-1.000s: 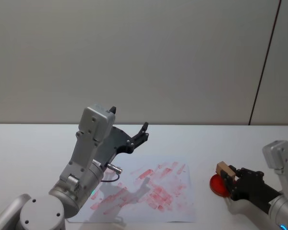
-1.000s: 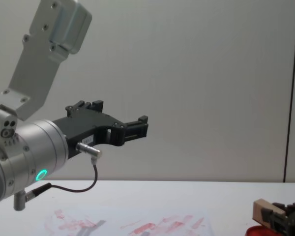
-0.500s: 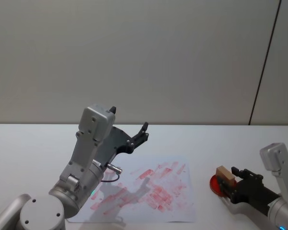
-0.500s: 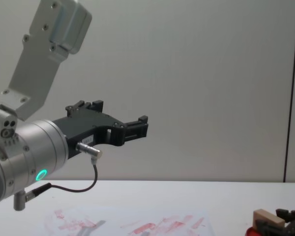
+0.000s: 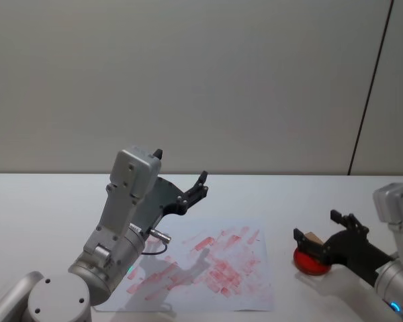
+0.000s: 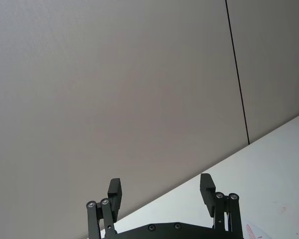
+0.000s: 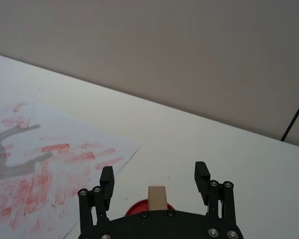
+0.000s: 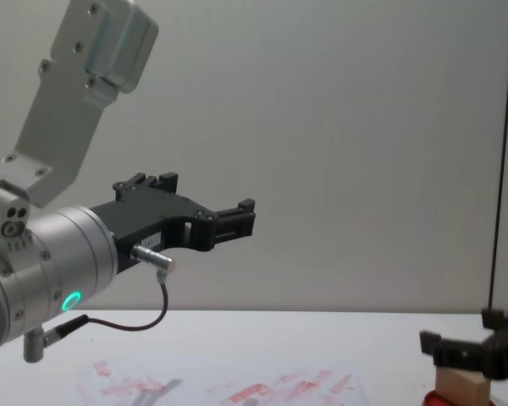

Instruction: Use the one hand to pick up the stamp and affix it onto the A4 paper.

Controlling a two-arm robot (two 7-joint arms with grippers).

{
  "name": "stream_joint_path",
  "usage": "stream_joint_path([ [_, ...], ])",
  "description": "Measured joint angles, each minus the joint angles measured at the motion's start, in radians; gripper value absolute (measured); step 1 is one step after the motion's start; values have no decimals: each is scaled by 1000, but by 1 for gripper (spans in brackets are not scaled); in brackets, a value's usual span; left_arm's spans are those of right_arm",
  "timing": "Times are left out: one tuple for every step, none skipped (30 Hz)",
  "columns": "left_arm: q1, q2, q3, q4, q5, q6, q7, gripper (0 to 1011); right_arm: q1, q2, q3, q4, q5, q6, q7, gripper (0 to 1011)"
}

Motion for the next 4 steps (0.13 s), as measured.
stream_joint_path([
  [0,0,0,0,0,0,0,1003,0,0,1,-5,3,-1,-2,996],
  [0,0,0,0,0,0,0,1003,-1,-1,1,-10,7,-2,-4,996],
  [0,0,0,0,0,0,0,1002,-1,-1,2,-18,12,-4,-6,1001],
  [0,0,0,0,0,0,0,1002,-2,-1,2,-21,14,-5,-8,1001],
])
